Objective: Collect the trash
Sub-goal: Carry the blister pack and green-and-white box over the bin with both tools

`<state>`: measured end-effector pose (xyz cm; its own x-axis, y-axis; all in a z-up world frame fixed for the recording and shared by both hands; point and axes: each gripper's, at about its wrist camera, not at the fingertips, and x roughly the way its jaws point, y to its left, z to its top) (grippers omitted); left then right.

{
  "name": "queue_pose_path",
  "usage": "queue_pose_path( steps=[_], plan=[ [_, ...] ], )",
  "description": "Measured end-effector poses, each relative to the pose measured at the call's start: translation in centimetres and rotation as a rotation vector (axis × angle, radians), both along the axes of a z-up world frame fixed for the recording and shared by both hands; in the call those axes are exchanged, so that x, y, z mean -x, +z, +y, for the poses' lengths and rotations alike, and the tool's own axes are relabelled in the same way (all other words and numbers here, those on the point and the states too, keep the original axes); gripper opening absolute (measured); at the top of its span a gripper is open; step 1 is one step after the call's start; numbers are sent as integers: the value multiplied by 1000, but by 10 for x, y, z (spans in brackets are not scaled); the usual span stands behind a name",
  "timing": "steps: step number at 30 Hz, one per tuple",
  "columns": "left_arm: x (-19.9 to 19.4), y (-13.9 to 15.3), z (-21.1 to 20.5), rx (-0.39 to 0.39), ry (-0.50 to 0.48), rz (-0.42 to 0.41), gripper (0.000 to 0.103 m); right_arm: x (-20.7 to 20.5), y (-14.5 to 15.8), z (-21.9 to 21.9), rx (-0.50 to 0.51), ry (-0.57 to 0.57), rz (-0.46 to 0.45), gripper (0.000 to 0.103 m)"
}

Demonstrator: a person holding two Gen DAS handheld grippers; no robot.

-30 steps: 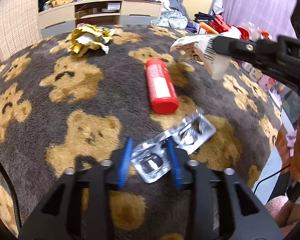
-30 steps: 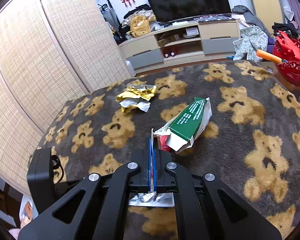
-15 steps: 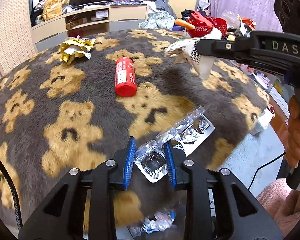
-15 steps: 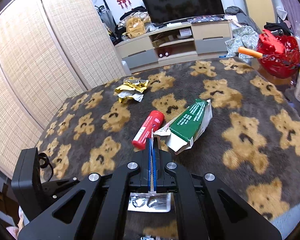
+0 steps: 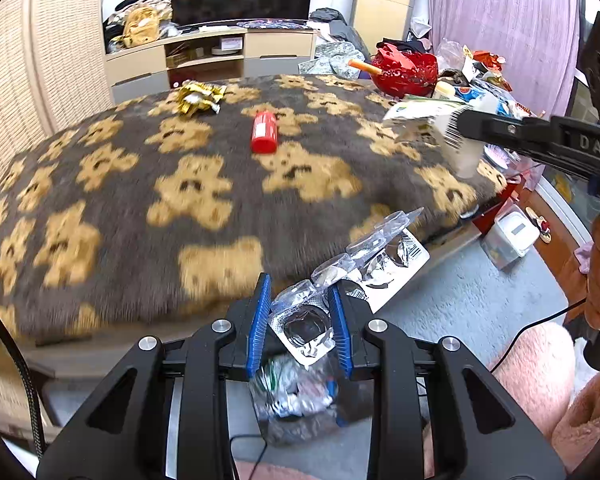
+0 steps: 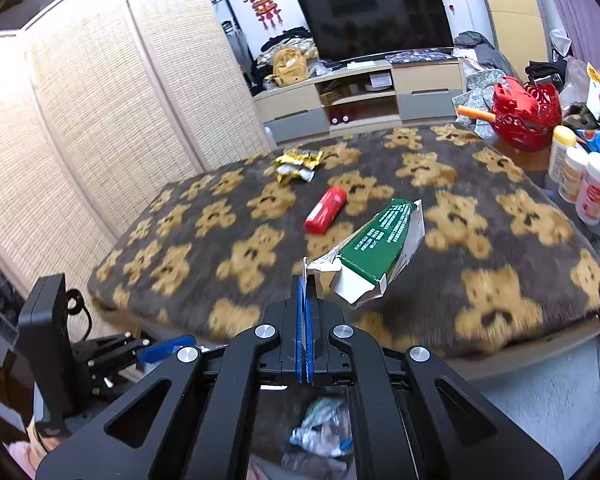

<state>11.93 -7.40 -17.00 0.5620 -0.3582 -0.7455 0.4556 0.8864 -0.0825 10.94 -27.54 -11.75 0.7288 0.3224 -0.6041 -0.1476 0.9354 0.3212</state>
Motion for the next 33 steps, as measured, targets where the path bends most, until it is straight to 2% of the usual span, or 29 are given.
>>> queue_pose_path(
  steps=[7,15,21,28,33],
  plan=[
    [46,-25,14,17,28,50,28,55,-33,8,5,37,79,3],
    [72,-72,23,-6,69,141,28,86,-86,30,-9,92,195,3],
    [69,-114,26,-37,95,230,28,85,-118,46,-16,123,271,3],
    [41,-152,23,-72,125,320,28,47,-168,51,-63,110,411,3],
    [18,-178,22,-91,143,394,28,29,-192,55,-95,121,474,3]
  ],
)
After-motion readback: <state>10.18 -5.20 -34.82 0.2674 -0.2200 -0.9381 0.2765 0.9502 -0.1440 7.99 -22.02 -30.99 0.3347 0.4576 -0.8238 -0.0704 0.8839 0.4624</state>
